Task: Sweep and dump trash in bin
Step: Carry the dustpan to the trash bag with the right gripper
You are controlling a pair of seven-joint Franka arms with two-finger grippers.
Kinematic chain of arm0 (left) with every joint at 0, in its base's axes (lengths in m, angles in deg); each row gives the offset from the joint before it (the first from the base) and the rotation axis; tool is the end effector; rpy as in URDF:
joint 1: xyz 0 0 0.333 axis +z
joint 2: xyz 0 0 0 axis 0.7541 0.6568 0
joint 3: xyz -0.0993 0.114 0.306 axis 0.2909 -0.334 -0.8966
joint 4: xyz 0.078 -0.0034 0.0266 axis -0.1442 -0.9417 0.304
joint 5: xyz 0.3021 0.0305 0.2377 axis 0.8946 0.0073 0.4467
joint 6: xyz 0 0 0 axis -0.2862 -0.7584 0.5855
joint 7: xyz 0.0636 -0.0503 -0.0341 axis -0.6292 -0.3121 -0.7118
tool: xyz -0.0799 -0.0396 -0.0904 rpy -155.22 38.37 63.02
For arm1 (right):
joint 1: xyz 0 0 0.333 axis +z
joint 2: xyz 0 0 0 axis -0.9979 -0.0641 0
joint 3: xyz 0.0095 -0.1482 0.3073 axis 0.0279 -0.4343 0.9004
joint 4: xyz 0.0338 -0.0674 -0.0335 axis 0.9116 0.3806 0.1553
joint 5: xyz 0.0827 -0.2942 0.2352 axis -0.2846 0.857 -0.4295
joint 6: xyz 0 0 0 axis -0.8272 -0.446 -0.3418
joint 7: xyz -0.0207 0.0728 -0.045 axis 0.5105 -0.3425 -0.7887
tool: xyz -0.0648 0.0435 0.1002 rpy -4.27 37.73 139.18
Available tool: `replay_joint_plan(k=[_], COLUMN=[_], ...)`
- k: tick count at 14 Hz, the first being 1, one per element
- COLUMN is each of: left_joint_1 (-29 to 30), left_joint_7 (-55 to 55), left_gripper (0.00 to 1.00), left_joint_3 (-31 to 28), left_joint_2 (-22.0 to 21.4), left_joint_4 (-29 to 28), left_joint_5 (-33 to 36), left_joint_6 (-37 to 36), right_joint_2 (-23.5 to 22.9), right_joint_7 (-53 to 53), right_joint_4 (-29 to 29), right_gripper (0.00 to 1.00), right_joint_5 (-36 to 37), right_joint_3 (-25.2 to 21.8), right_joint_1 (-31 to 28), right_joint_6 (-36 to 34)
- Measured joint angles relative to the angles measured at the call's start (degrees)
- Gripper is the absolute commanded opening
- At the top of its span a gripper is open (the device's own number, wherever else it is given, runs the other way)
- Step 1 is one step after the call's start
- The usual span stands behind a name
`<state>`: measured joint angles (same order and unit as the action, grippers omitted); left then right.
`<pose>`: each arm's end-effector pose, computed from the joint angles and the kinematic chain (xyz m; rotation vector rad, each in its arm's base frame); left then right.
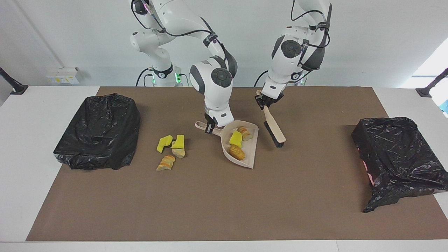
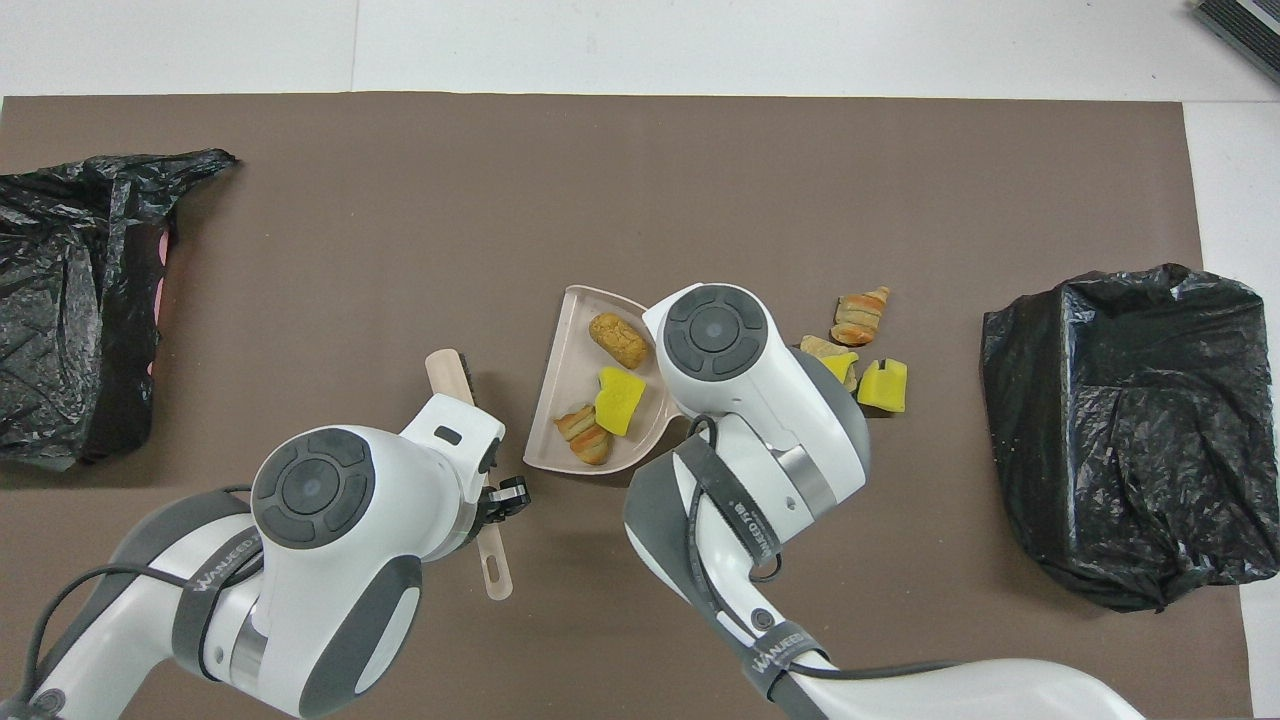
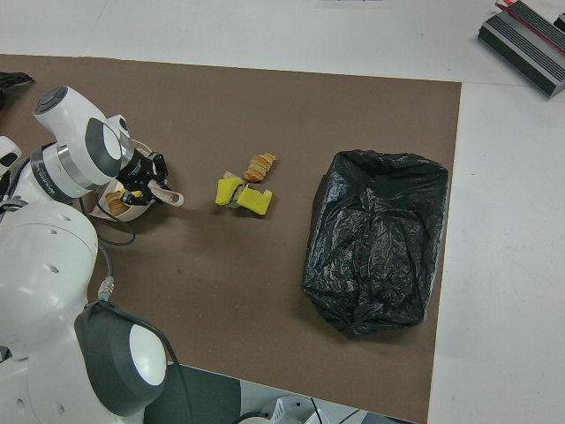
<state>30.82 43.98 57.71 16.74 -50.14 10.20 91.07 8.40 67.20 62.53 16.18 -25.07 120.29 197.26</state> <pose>0.3873 -0.2641 0.4174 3.0529 0.3674 -0.1862 0.5400 0.3064 0.3823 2.5008 1.7694 -0.1920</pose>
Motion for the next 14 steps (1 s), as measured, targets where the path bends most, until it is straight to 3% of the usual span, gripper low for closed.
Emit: replay_joint_plan(k=[3, 7, 11, 14], left_joint_1=[-1.1, -8.4, -17.3, -21.7], left_joint_7=[-0.2, -6.8, -12.0, -14.2], left_gripper=[0.00, 0.00, 0.00, 0.00], left_joint_3=[0.7, 1.1, 1.4, 1.5], left_joint_2=[-1.3, -3.4, -3.5, -3.4], left_joint_4=[-1.1, -5.3, -9.1, -12.4], left_joint_5=[-0.1, -0.2, -0.3, -0.3], left_joint_6=[-0.4, 3.5, 7.3, 12.5], right_joint_2=[4.8, 13.2, 20.2, 22.5], right_joint_7=[-0.2, 0.6, 12.8, 25.6], right_joint_4=[-0.2, -0.3, -0.3, -0.2], right_gripper=[0.00, 0.00, 0.00, 0.00], right_joint_5=[0.0, 0.1, 0.3, 0.3], right_joint_3=[-0.2, -0.3, -0.5, -0.8], right_joint_1=[-3.9, -9.1, -17.8, -26.6], right_joint_6=[-1.6, -7.6, -15.9, -19.4])
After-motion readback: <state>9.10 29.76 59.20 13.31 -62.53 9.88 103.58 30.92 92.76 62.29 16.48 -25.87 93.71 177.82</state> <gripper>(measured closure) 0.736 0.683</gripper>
